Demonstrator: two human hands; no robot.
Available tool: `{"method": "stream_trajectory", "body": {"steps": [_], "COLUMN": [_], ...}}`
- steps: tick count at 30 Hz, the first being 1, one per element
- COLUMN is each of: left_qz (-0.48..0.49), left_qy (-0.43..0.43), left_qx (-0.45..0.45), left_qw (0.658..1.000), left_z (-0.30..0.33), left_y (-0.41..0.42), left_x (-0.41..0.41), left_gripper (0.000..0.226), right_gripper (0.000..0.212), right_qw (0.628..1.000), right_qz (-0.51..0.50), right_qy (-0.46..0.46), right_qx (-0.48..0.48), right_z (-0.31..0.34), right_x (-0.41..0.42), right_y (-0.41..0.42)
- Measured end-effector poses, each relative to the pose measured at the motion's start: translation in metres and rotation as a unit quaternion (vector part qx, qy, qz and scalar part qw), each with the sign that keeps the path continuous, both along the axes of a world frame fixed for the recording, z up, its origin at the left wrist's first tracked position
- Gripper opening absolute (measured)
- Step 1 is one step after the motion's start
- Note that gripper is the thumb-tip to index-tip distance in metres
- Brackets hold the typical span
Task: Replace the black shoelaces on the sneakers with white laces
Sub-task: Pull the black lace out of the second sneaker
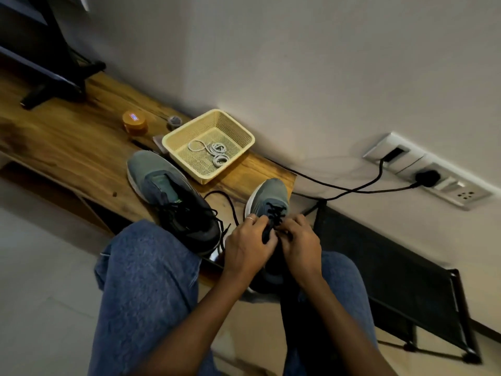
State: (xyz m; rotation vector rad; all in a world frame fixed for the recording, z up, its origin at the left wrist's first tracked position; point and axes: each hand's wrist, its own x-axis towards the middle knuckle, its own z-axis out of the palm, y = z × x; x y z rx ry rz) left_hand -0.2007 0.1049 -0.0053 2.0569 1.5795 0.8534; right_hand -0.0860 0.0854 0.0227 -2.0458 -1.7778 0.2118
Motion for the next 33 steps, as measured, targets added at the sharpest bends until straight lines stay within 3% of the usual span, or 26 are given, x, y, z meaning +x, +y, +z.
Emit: {"method": "stream_trajectory", "body": {"steps": [10, 12, 16, 18, 21, 24, 28, 33], "left_qz": [0.000, -0.001, -0.005, -0.005, -0.004, -0.005, -0.011, -0.017], "left_qy": [-0.037, -0.045, -0.050, -0.047, -0.037, -0.036, -0.029, -0.036], "left_qx": [-0.100, -0.105, -0.114, -0.119, -0.124, -0.128, -0.124, -0.127], "left_qw": [0.994, 0.993, 0.992, 0.992, 0.992, 0.991, 0.992, 0.991], "left_z": [0.015, 0.015, 0.015, 0.016, 0.018, 0.019, 0.020, 0.021], "left_y": [0.006, 0.006, 0.005, 0.006, 0.007, 0.007, 0.007, 0.007], "left_x": [-0.006, -0.008, -0.008, -0.007, -0.007, -0.007, -0.008, -0.009], "left_gripper": [0.026, 0.025, 0.024, 0.024, 0.026, 0.026, 0.028, 0.026], "right_gripper": [0.014, 0.021, 0.023, 0.020, 0.021, 0.026, 0.018, 0.016], "right_qw": [0.978, 0.960, 0.890, 0.908, 0.959, 0.990, 0.993, 0.991], "right_qz": [-0.087, -0.132, -0.253, -0.245, -0.149, -0.075, -0.036, 0.016], "right_qy": [0.191, 0.246, 0.379, 0.340, 0.238, 0.079, -0.043, -0.077], "right_qx": [0.012, 0.008, -0.009, -0.018, -0.027, -0.085, -0.107, -0.104], "right_z": [-0.002, -0.004, -0.006, -0.002, 0.013, 0.022, 0.021, 0.013], "right_x": [0.000, 0.005, 0.011, 0.007, -0.003, -0.009, -0.008, -0.002], "right_y": [0.005, 0.007, 0.007, 0.008, 0.011, 0.013, 0.015, 0.009]}}
